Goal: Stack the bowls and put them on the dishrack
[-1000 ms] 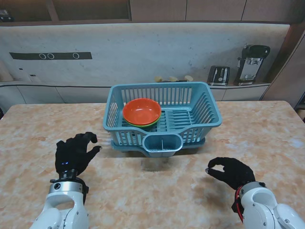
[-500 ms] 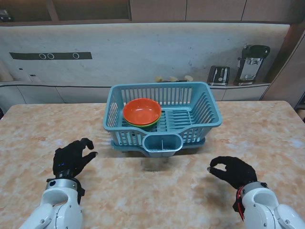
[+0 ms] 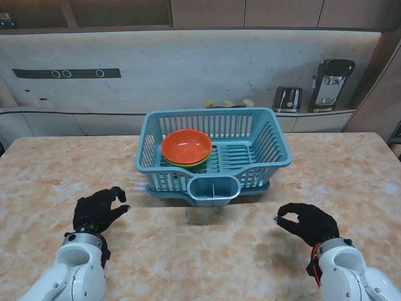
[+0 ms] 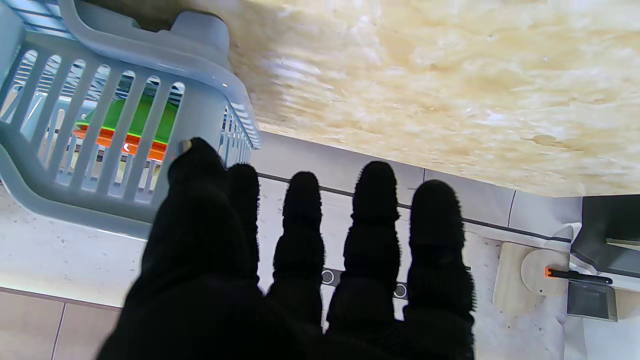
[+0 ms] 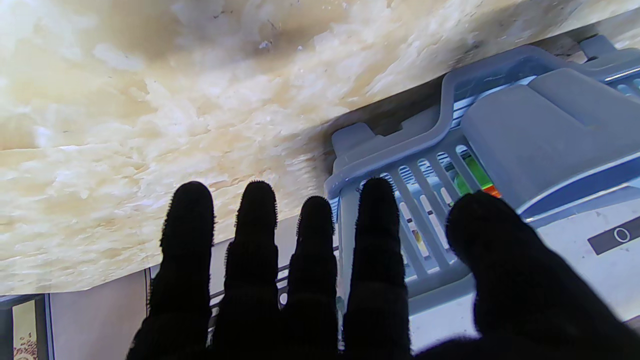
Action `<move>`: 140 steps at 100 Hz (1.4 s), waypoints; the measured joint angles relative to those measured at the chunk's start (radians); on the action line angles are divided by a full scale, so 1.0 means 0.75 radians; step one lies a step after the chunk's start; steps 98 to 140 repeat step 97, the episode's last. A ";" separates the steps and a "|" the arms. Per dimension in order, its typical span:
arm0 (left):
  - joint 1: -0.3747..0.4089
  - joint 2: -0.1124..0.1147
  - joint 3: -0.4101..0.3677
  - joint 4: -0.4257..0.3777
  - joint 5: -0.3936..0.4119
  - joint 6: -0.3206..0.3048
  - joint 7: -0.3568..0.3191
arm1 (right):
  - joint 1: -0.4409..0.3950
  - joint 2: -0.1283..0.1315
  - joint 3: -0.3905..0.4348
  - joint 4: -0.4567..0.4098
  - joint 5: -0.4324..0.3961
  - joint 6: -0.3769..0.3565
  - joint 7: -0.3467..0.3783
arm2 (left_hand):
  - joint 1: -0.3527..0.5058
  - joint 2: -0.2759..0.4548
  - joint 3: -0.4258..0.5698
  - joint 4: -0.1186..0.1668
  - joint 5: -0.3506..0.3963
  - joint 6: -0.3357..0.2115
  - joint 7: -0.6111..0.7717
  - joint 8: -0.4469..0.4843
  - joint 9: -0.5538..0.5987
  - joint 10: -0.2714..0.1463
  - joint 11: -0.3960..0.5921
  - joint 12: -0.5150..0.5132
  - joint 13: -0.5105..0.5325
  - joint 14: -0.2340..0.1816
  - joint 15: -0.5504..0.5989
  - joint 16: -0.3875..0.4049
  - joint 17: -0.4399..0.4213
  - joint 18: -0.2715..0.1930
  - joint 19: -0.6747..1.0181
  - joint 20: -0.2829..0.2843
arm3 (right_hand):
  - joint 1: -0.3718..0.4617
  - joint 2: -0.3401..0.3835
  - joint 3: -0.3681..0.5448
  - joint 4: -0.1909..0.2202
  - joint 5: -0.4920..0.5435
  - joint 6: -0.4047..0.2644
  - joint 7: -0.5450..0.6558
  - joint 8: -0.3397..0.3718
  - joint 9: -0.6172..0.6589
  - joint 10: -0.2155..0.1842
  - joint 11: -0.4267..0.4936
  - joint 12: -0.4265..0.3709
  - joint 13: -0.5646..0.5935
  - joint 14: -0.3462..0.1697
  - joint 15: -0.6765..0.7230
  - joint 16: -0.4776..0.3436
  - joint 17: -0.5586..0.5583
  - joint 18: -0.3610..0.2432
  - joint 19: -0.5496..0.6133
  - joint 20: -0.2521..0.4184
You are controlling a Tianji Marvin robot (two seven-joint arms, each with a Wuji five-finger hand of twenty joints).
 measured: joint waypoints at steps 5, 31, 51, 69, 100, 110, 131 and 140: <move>-0.003 0.000 0.001 0.003 -0.002 -0.003 -0.004 | 0.000 -0.002 0.001 0.003 0.000 0.000 -0.012 | 0.000 0.000 0.000 0.000 0.000 0.000 0.000 0.000 0.000 0.000 0.000 0.000 0.000 0.000 0.000 0.001 0.000 0.000 0.000 0.000 | 0.000 0.000 0.000 0.000 0.001 -0.001 0.006 0.000 0.000 0.000 0.000 0.000 0.000 0.000 0.000 0.000 0.000 0.000 0.000 0.000; -0.017 0.002 0.014 0.012 -0.023 -0.018 -0.010 | -0.001 -0.005 0.011 0.006 -0.001 0.014 -0.017 | -0.014 0.000 0.006 0.000 0.001 0.000 0.000 0.000 0.000 -0.001 -0.005 0.000 0.001 0.000 0.000 0.002 0.001 0.000 0.000 0.000 | 0.000 0.000 0.000 0.000 0.001 -0.011 0.008 0.000 0.000 0.000 0.000 0.000 0.000 0.000 0.000 0.000 0.000 0.000 0.000 0.000; -0.030 0.005 0.023 0.015 -0.026 -0.023 -0.039 | -0.005 -0.008 0.021 0.007 0.001 0.023 -0.036 | -0.014 0.000 0.006 0.000 0.001 0.000 0.000 0.000 0.000 -0.001 -0.018 0.000 0.002 0.000 0.000 0.002 0.001 0.000 0.000 0.001 | 0.000 0.000 0.000 0.000 0.001 -0.011 0.009 0.000 0.000 0.000 0.000 0.000 0.000 0.000 0.000 0.000 0.000 0.000 0.001 0.000; -0.029 0.005 0.024 0.015 -0.020 -0.023 -0.039 | -0.008 -0.010 0.026 0.010 0.001 0.027 -0.043 | -0.014 0.000 0.006 0.000 0.001 0.000 0.000 0.000 0.000 -0.001 -0.018 0.000 0.002 0.000 0.000 0.003 0.001 0.000 0.000 0.001 | 0.000 0.000 0.000 0.000 0.001 -0.011 0.009 0.000 0.000 0.000 0.000 0.000 0.000 0.000 0.000 0.000 0.000 0.000 0.001 0.000; -0.029 0.005 0.024 0.015 -0.015 -0.023 -0.031 | -0.009 -0.010 0.026 0.010 -0.002 0.037 -0.041 | -0.014 0.000 0.006 0.000 0.001 0.000 0.000 0.000 0.000 0.000 -0.018 0.000 0.002 0.000 0.000 0.003 0.001 0.000 0.000 0.001 | 0.000 0.000 0.000 0.000 0.001 -0.011 0.009 0.000 0.000 0.000 0.000 0.001 0.000 0.000 0.000 0.000 0.000 0.000 0.001 0.000; -0.029 0.005 0.024 0.015 -0.015 -0.023 -0.031 | -0.009 -0.010 0.026 0.010 -0.002 0.037 -0.041 | -0.014 0.000 0.006 0.000 0.001 0.000 0.000 0.000 0.000 0.000 -0.018 0.000 0.002 0.000 0.000 0.003 0.001 0.000 0.000 0.001 | 0.000 0.000 0.000 0.000 0.001 -0.011 0.009 0.000 0.000 0.000 0.000 0.001 0.000 0.000 0.000 0.000 0.000 0.000 0.001 0.000; -0.029 0.005 0.024 0.015 -0.015 -0.023 -0.031 | -0.009 -0.010 0.026 0.010 -0.002 0.037 -0.041 | -0.014 0.000 0.006 0.000 0.001 0.000 0.000 0.000 0.000 0.000 -0.018 0.000 0.002 0.000 0.000 0.003 0.001 0.000 0.000 0.001 | 0.000 0.000 0.000 0.000 0.001 -0.011 0.009 0.000 0.000 0.000 0.000 0.001 0.000 0.000 0.000 0.000 0.000 0.000 0.001 0.000; -0.029 0.005 0.024 0.015 -0.015 -0.023 -0.031 | -0.009 -0.010 0.026 0.010 -0.002 0.037 -0.041 | -0.014 0.000 0.006 0.000 0.001 0.000 0.000 0.000 0.000 0.000 -0.018 0.000 0.002 0.000 0.000 0.003 0.001 0.000 0.000 0.001 | 0.000 0.000 0.000 0.000 0.001 -0.011 0.009 0.000 0.000 0.000 0.000 0.001 0.000 0.000 0.000 0.000 0.000 0.000 0.001 0.000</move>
